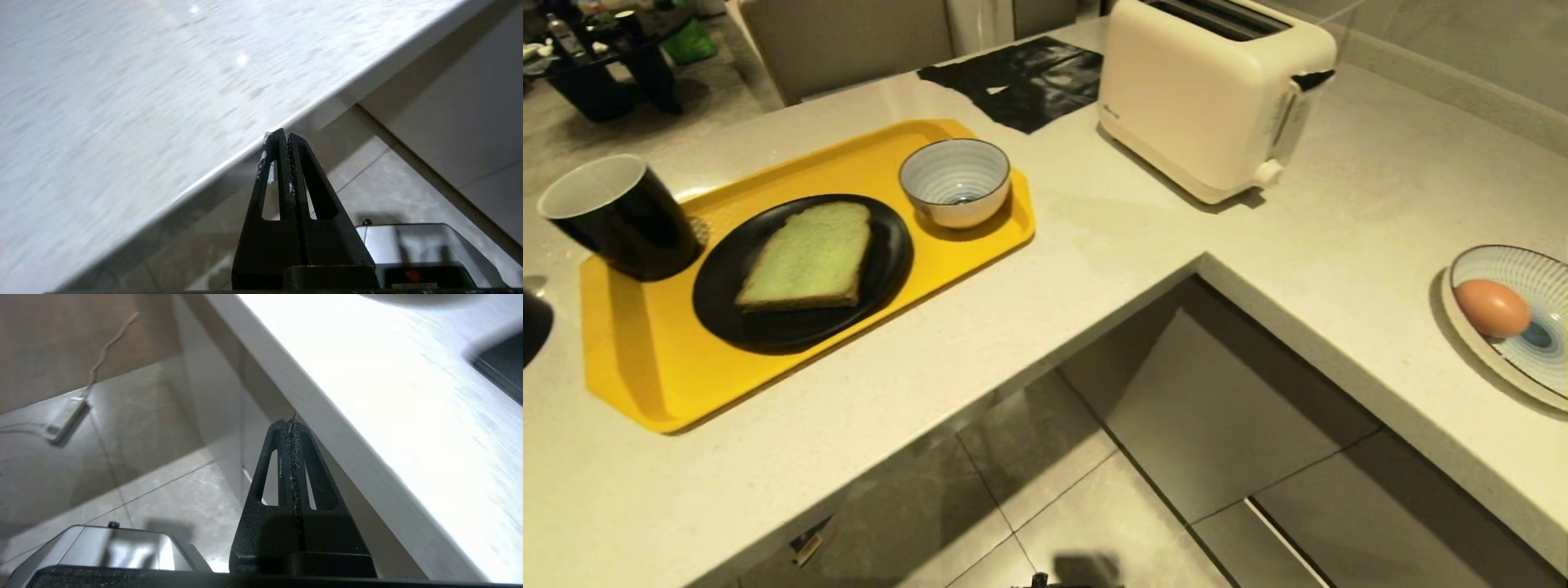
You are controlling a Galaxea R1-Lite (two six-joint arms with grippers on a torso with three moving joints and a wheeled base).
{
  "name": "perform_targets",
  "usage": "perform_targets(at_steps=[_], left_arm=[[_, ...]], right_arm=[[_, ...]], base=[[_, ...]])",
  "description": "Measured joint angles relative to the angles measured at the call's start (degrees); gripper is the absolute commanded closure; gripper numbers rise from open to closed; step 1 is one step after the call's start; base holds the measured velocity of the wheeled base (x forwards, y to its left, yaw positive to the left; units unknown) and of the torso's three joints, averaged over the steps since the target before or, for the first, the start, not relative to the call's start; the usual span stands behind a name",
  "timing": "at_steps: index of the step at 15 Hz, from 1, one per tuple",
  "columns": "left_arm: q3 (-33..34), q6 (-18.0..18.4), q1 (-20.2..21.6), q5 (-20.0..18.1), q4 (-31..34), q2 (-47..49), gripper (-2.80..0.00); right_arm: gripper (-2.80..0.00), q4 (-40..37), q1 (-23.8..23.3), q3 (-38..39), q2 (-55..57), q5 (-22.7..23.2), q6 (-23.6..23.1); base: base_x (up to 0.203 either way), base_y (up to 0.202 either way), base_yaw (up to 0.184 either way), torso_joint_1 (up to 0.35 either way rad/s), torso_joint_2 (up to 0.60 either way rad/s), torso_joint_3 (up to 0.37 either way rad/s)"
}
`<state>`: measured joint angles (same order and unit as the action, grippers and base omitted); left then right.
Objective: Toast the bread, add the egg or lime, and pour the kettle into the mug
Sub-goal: Pick up the egg
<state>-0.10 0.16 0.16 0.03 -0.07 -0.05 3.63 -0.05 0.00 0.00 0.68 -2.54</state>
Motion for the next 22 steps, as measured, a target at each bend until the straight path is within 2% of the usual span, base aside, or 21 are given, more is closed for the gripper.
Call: perform_targets(at_steps=[12,20,22], left_arm=[[0.0,0.02,0.02,0.21,-0.06,0.0,0.0],[0.0,0.05,0.0,0.07,-0.02,0.0,0.0],[0.0,0.03,-0.02,0.06,0.01,0.0,0.0]], right_arm=[[0.0,0.02,0.02,0.0,0.0,-0.33,0.42],[0.0,0.22,-0.02,-0.18,0.02,-1.28,2.62],[0.0,-1.55,0.0,-3.27,1.41,-0.76,2.54]], base=[[0.0,0.007,-0.165,0.003,0.0,0.002],[0.0,0.0,-0.009,0.0,0.0,0.0],[0.0,0.0,0.0,0.0,0.0,0.0]])
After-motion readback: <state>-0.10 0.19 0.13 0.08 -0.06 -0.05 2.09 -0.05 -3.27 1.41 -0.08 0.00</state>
